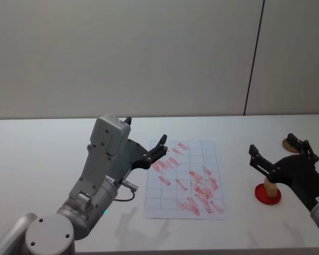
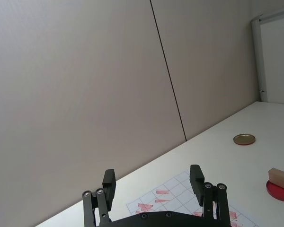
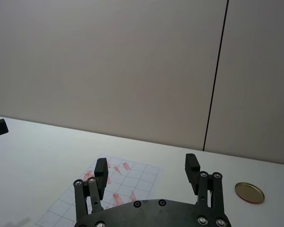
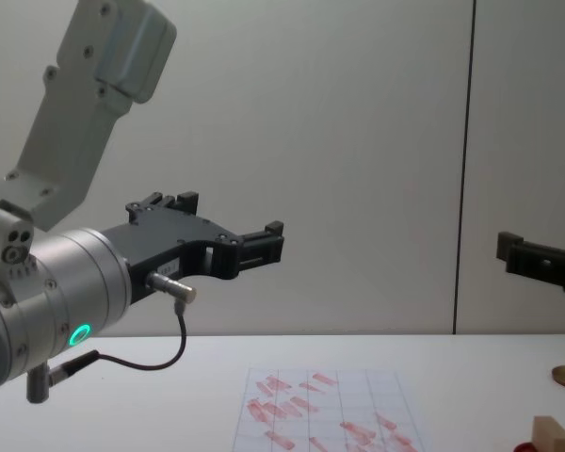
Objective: Use the one hand to pick up the stamp and affix it onto the A4 paper.
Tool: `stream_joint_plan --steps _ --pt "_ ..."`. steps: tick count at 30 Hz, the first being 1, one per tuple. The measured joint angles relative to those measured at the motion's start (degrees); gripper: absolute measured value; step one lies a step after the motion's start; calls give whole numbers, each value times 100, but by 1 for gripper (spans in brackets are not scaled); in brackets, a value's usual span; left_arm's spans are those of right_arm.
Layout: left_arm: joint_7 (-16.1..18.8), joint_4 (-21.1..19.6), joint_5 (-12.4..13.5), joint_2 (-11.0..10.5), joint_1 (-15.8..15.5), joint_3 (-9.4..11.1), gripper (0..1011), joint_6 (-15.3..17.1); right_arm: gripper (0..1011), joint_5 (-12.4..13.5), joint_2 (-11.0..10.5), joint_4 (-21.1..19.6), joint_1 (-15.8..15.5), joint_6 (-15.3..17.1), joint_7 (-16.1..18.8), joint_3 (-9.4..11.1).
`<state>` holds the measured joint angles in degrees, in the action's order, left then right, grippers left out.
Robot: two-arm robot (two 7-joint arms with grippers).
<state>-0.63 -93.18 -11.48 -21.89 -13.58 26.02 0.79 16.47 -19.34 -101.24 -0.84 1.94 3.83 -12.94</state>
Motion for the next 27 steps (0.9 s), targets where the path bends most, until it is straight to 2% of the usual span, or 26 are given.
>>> stream_joint_plan --steps 27 --pt "0 0 0 0 0 0 993 0 1001 0 0 1 0 1 0 0"
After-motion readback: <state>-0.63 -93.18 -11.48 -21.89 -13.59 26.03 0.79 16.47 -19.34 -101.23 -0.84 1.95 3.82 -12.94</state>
